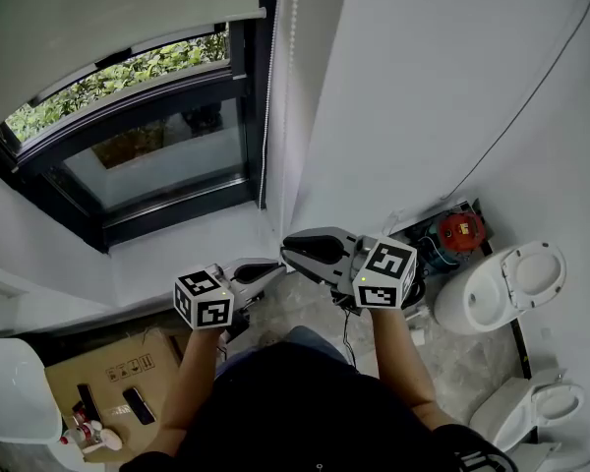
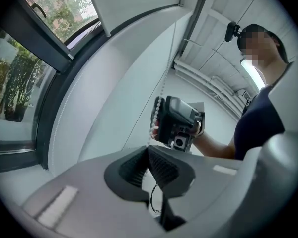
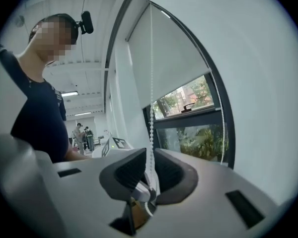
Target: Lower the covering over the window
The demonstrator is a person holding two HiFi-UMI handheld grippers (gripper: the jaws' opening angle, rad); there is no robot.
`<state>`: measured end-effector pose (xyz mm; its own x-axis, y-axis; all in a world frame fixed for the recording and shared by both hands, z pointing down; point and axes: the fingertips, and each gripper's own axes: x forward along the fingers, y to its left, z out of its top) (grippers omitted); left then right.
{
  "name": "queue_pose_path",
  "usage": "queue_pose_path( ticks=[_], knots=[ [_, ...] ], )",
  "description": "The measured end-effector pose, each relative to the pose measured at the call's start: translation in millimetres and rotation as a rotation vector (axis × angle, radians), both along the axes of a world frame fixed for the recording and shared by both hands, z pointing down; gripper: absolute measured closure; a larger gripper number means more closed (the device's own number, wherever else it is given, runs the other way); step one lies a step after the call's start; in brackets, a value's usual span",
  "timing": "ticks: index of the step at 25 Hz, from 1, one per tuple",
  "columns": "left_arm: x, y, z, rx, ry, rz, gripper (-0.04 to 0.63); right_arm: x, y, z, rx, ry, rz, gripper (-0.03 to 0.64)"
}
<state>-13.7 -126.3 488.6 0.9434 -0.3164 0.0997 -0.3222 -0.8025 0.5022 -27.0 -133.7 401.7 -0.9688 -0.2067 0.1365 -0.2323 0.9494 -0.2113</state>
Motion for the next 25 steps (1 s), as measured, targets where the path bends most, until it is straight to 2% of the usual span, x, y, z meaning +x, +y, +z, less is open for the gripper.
queue_pose_path(
  ticks=[10,15,19,23,25],
  knots=[
    [-0.8,2.7,-1.5,0.006,-0.001,0.005,0.584,-14.4,-13.0,-38.4,0.061,-0.053,0.021,0.603],
    [0.5,7.6,-2.5,-0.001,0.000,0.030,0.584,-17.4,-9.0,-38.7,0.003,-0.100,0.007,0.604],
    [4.6,15.6,17.7,-0.037,-0.039,0.065,0.584,-19.1,-11.4,-13.9,0.012,-0.017,0.014,0.604],
    [-1.0,15.5,33.7,-0.123,0.050,0.058,0.584,-20.2,-12.6,4.3,-0.025,-0.003,0.021,0.604],
    [-4.7,14.3,43.9,-0.143,0.056,0.049,0.584,-21.1,-14.4,15.1,-0.036,0.026,0.024,0.604]
  ],
)
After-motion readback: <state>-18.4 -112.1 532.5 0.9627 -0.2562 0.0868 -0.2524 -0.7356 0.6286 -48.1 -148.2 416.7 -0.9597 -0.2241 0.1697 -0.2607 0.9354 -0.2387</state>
